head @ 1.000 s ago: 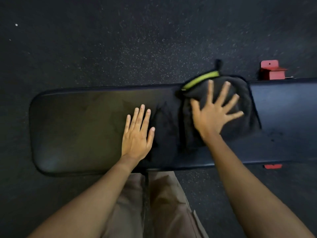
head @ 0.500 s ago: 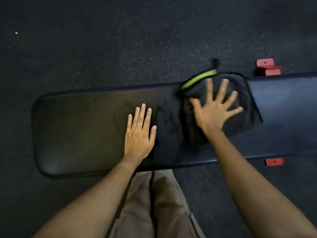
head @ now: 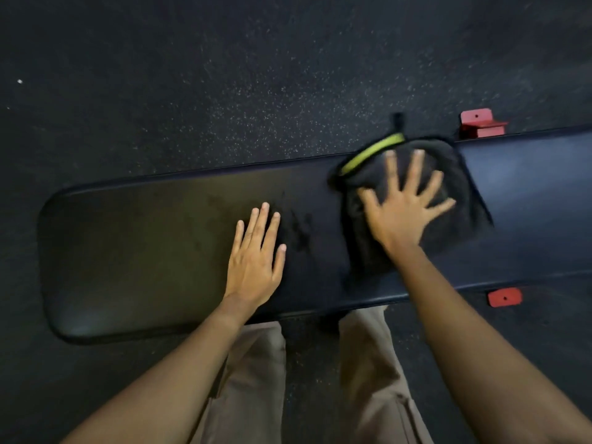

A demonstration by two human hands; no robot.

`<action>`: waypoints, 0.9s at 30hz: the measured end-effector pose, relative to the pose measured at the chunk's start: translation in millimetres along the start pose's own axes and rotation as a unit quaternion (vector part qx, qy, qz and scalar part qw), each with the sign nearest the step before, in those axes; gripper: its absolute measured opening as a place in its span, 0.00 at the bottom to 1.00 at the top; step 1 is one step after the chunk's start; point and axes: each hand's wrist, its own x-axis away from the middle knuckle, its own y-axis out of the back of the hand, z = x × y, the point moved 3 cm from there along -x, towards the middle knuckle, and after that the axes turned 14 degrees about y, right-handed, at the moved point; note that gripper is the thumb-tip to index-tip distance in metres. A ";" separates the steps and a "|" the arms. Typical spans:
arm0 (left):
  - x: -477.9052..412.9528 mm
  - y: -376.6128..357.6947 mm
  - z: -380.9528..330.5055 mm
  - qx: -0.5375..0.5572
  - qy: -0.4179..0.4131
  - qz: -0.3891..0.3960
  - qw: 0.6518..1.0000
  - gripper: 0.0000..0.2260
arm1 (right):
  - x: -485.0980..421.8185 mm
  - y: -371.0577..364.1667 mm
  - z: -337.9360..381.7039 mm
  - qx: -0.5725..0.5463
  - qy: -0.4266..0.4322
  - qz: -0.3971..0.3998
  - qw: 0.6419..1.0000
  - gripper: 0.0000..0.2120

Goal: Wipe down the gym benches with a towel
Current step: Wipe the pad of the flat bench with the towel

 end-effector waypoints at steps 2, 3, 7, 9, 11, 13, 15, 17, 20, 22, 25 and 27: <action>1.1 -3.0 -7.3 0.004 0.012 0.002 1.000 0.23 | 27.3 -9.6 8.0 0.039 0.182 0.012 0.982 0.36; 0.1 -3.8 -12.5 0.009 0.026 -0.003 1.000 0.23 | 48.9 -11.2 -0.5 0.051 0.254 0.013 0.966 0.36; 2.2 -16.1 -56.7 0.022 0.030 0.000 0.999 0.23 | 99.8 0.0 -93.5 0.067 0.324 0.014 0.943 0.38; 4.1 -25.6 -82.9 0.024 0.018 0.011 0.999 0.23 | 84.1 13.0 -144.4 0.052 0.216 0.029 0.974 0.38; 5.0 -35.8 -108.4 0.024 0.014 0.021 0.999 0.23 | 42.0 29.4 -175.3 -0.002 0.029 0.014 0.999 0.37; 4.4 -43.9 -130.0 0.027 0.012 0.023 0.999 0.23 | -8.5 40.1 -172.7 -0.038 -0.092 -0.001 0.995 0.36; -0.6 -51.4 -149.3 0.027 0.013 0.014 0.999 0.23 | -39.4 37.5 -148.4 -0.012 -0.040 0.010 0.999 0.36; -7.1 -57.8 -166.1 0.035 0.029 -0.002 0.999 0.23 | -31.3 31.2 -132.2 0.018 0.135 0.015 0.991 0.36; -15.0 -63.4 -187.9 0.048 0.055 -0.018 0.997 0.23 | 23.7 26.8 -168.7 0.055 0.290 0.011 0.955 0.35; -17.8 -68.7 -206.0 0.048 0.052 -0.015 0.997 0.23 | 50.2 31.2 -216.6 0.073 0.289 0.008 0.955 0.36; -18.8 -79.0 -228.5 0.027 0.053 -0.008 0.998 0.24 | 35.3 45.9 -270.4 0.045 0.150 0.017 0.988 0.37; -18.7 -83.4 -234.4 0.002 0.067 -0.008 0.998 0.24 | -5.9 55.0 -270.7 -0.012 -0.013 -0.002 1.000 0.37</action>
